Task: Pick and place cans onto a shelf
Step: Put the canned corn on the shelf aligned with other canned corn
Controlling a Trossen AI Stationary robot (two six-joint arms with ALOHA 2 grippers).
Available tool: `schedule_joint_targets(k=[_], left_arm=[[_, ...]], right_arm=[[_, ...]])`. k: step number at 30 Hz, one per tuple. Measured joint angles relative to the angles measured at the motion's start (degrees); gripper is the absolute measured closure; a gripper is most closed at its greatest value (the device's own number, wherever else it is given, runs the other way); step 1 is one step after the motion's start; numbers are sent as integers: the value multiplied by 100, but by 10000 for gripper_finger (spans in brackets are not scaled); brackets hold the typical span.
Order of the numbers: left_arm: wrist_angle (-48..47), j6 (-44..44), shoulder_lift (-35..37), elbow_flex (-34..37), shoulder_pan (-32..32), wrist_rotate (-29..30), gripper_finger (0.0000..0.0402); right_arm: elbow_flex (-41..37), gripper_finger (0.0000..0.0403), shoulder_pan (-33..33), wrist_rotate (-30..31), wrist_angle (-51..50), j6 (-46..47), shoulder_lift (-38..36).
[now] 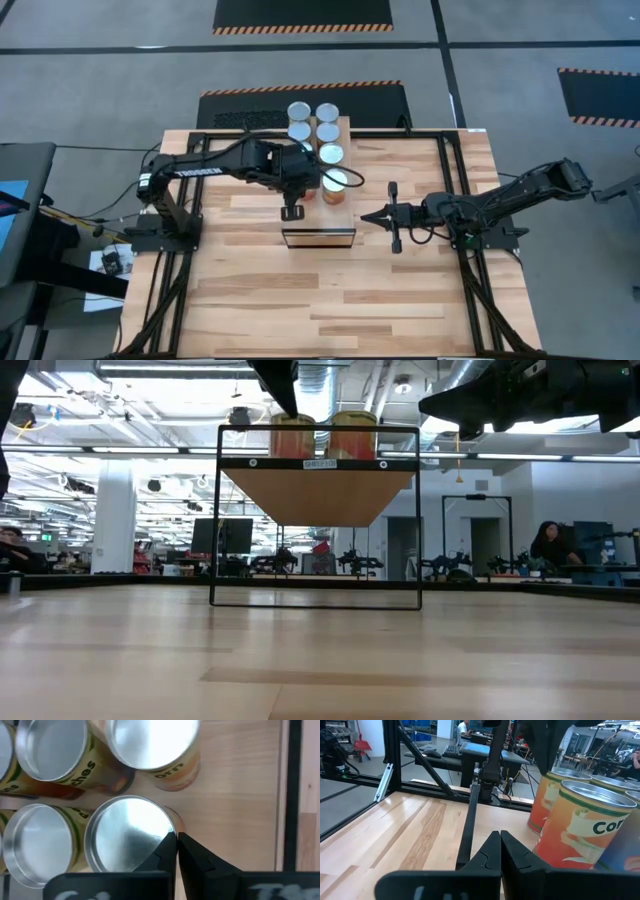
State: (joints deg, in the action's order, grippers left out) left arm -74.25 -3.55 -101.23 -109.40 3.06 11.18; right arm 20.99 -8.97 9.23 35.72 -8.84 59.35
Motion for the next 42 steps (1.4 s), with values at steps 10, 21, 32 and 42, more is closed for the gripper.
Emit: schedule_joint_targets(k=[10, 21, 32, 42], left_arm=[[-12, -241, -2, 4, 16, 5, 401], [-38, -419, -11, 9, 16, 26, 385], [-148, -575, 26, 24, 12, 278, 361], [-183, -911, 74, 28, -89, 306, 361]], right_arm=[[0, 392, 0, 0, -4, -4, 0], [0, 392, 0, 0, -6, -20, 0], [0, 392, 0, 0, -11, -17, -2], [0, 392, 0, 0, -13, -14, 0]])
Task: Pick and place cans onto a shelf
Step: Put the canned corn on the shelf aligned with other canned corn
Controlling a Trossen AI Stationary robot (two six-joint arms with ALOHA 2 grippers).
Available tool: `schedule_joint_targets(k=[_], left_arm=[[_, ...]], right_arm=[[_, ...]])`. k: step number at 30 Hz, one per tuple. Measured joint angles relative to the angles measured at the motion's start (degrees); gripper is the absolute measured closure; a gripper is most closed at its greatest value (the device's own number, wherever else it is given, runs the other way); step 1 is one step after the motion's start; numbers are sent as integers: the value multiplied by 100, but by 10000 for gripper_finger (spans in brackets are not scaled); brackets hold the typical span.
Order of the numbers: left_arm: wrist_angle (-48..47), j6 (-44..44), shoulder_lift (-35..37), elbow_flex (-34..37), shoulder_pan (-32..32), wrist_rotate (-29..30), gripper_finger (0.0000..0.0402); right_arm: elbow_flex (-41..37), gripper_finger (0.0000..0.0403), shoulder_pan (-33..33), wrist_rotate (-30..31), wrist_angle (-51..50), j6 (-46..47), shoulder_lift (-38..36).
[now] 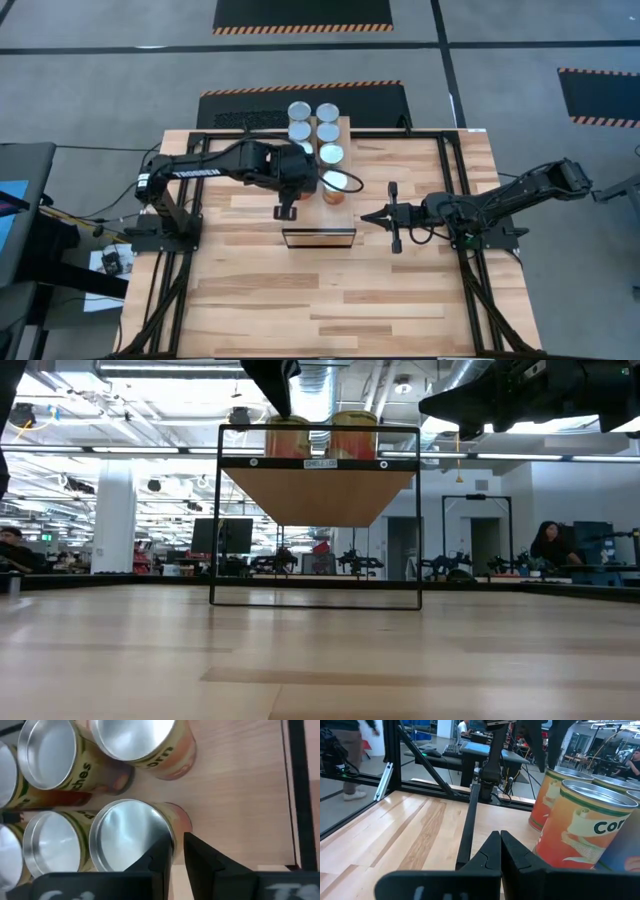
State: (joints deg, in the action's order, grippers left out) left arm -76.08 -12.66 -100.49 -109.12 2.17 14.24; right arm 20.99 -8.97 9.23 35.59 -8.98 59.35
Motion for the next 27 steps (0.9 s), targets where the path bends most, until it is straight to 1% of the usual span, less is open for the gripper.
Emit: schedule_joint_targets(k=[6, 19, 27], left_arm=[[40, -89, 2, 0, -10, 271, 361], [55, -127, 13, -7, -107, 262, 360], [58, -96, 13, -11, -154, 262, 341]], right_arm=[[0, 392, 0, 0, 2, 1, 0], [0, 392, 1, 0, 2, 1, 0], [0, 392, 2, 0, 2, 2, 0]])
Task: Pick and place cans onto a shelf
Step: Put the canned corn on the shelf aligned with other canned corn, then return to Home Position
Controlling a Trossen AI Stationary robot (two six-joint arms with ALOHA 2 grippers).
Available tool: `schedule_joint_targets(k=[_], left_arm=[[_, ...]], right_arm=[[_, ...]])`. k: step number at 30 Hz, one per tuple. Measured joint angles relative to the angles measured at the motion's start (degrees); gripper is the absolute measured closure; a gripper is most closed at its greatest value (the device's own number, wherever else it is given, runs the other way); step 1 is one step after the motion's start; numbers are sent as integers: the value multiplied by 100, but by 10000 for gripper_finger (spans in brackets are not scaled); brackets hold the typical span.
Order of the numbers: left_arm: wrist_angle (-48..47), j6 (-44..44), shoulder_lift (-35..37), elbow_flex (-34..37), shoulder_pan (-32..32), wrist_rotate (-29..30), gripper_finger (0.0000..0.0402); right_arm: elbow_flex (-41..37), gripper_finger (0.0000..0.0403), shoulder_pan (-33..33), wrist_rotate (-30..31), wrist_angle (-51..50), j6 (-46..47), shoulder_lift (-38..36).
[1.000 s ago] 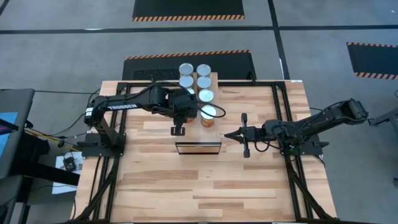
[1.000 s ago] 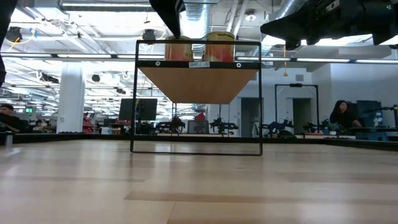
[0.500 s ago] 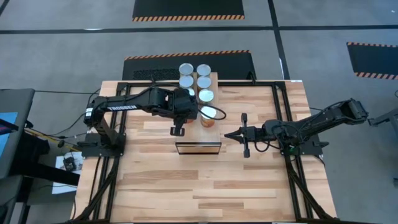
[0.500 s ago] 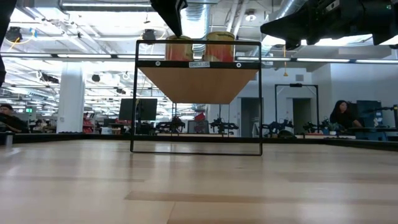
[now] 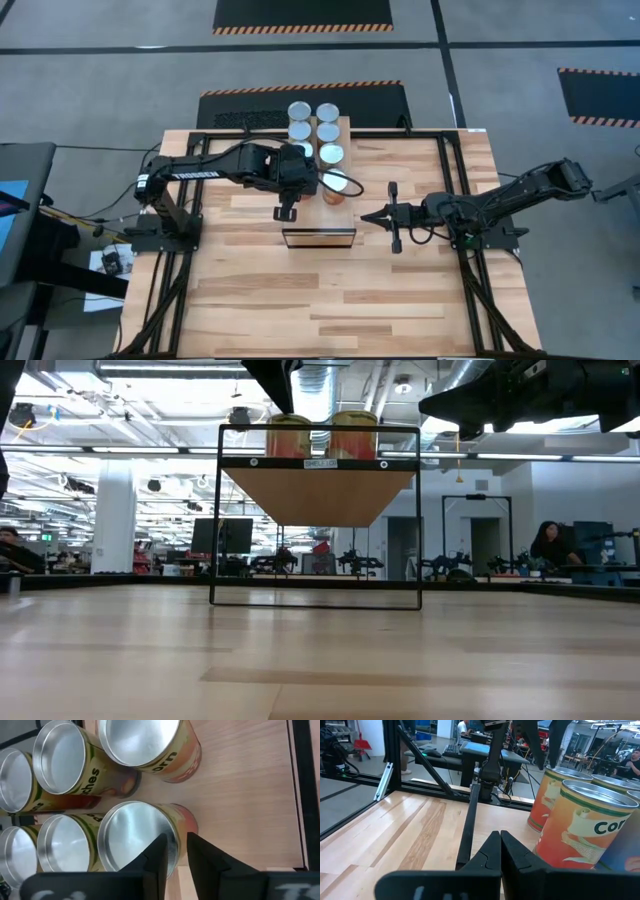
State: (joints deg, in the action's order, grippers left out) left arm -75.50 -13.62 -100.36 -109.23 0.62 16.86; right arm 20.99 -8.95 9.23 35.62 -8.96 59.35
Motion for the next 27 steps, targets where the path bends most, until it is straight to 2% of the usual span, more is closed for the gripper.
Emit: schedule_joint_targets(k=[13, 27], left_arm=[[-1, -3, 87, -5, -51, 4, 312], [124, 371, 1125, 79, -412, -19, 312]], right_arm=[[0, 390, 0, 0, 0, -1, -1], [4, 388, -2, 1, 0, 59, 0]])
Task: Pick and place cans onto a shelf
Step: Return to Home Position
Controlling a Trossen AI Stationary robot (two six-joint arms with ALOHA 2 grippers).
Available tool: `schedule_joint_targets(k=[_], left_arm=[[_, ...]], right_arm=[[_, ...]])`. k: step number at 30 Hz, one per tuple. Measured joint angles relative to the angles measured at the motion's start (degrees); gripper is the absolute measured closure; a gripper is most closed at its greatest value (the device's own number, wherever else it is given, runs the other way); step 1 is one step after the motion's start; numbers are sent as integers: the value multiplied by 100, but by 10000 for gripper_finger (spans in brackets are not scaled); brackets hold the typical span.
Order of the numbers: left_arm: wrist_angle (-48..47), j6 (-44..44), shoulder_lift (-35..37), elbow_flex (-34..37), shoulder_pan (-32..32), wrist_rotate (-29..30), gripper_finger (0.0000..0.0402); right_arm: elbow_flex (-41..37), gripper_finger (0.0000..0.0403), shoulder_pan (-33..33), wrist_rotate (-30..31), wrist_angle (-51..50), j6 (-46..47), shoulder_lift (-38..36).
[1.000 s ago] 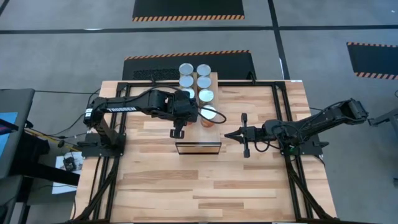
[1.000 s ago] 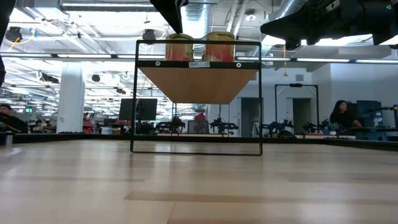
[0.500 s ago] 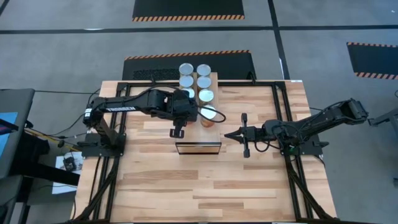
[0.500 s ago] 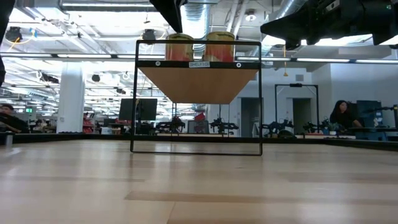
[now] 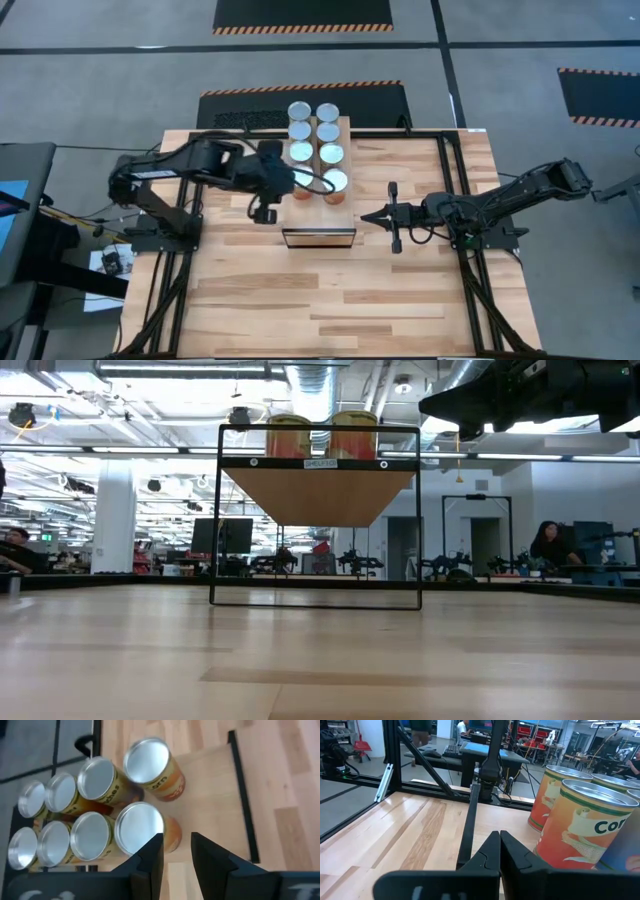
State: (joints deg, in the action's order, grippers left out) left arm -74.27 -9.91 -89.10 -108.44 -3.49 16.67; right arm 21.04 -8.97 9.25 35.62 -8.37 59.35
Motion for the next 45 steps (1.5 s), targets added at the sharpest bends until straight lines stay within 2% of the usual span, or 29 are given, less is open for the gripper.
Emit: schedule_joint_targets(k=[4, 11, 17, 22, 29, 35, 41, 45], left_arm=[[546, -178, 538, 750, -34, -320, 312], [2161, -272, 1997, 3165, 34, -891, 332], [3749, -92, 3420, 5244, 34, -895, 353], [4864, 82, 4479, 6527, 36, -895, 366], [6163, 222, 5602, 7765, 36, -897, 383], [7213, 262, 6107, 8736, 36, -899, 400], [7510, 470, 6537, 9431, 38, -892, 401], [7517, 483, 7090, 9737, 83, -873, 401]], right_arm=[[0, 388, 0, -1, -8, 44, -2], [0, 389, 15, 11, -199, 49, -1], [0, 388, 17, 123, -201, 147, 0], [0, 390, 53, 130, -197, 145, 0], [0, 390, 210, 132, -202, 82, -11], [0, 391, 362, 134, -193, -40, -22], [0, 391, 573, 134, -255, -123, -60], [-4, 391, 750, 132, -733, -155, -486]])
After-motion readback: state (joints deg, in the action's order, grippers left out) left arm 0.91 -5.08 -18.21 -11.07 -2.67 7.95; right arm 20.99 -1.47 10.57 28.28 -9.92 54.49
